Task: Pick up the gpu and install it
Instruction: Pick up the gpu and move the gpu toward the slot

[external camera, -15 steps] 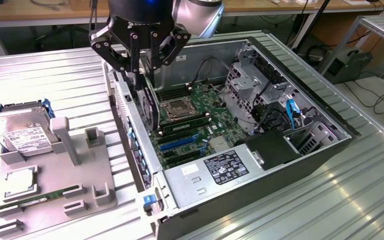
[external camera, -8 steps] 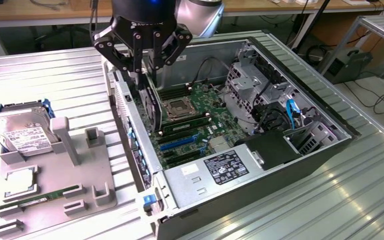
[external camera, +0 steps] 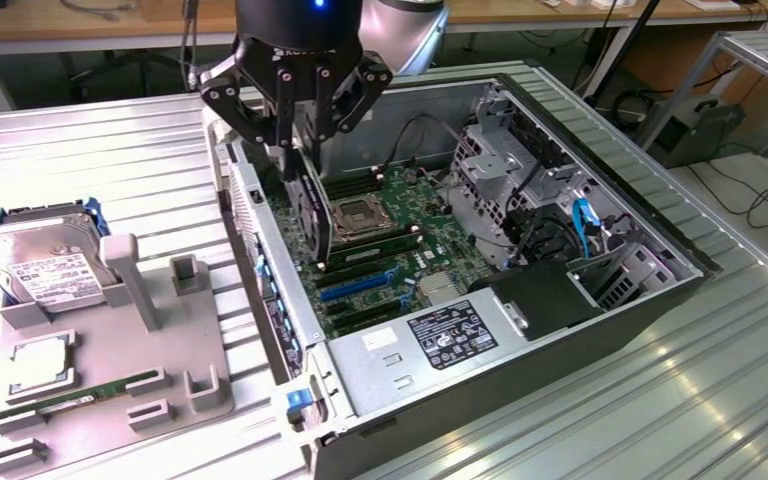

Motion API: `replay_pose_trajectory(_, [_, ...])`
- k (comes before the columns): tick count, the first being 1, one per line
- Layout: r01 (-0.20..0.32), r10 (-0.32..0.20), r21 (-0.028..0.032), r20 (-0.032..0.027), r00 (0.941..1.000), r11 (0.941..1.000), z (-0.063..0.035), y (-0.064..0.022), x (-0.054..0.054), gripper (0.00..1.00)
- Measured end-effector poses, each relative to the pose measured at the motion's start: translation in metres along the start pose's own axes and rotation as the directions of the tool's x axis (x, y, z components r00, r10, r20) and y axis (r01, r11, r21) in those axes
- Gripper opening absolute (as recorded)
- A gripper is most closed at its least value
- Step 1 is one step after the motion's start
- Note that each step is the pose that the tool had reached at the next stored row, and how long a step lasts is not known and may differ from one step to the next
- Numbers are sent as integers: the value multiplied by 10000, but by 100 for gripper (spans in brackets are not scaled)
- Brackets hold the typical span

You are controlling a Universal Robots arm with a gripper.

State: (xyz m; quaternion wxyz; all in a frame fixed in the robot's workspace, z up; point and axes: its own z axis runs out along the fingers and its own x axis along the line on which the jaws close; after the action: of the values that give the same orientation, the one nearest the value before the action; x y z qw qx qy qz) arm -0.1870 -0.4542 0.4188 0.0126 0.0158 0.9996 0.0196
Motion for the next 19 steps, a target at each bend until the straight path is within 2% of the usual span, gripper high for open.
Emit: replay_pose_trajectory(19, [0, 0, 10, -2, 10000, 10000, 118, -1, -91, 26])
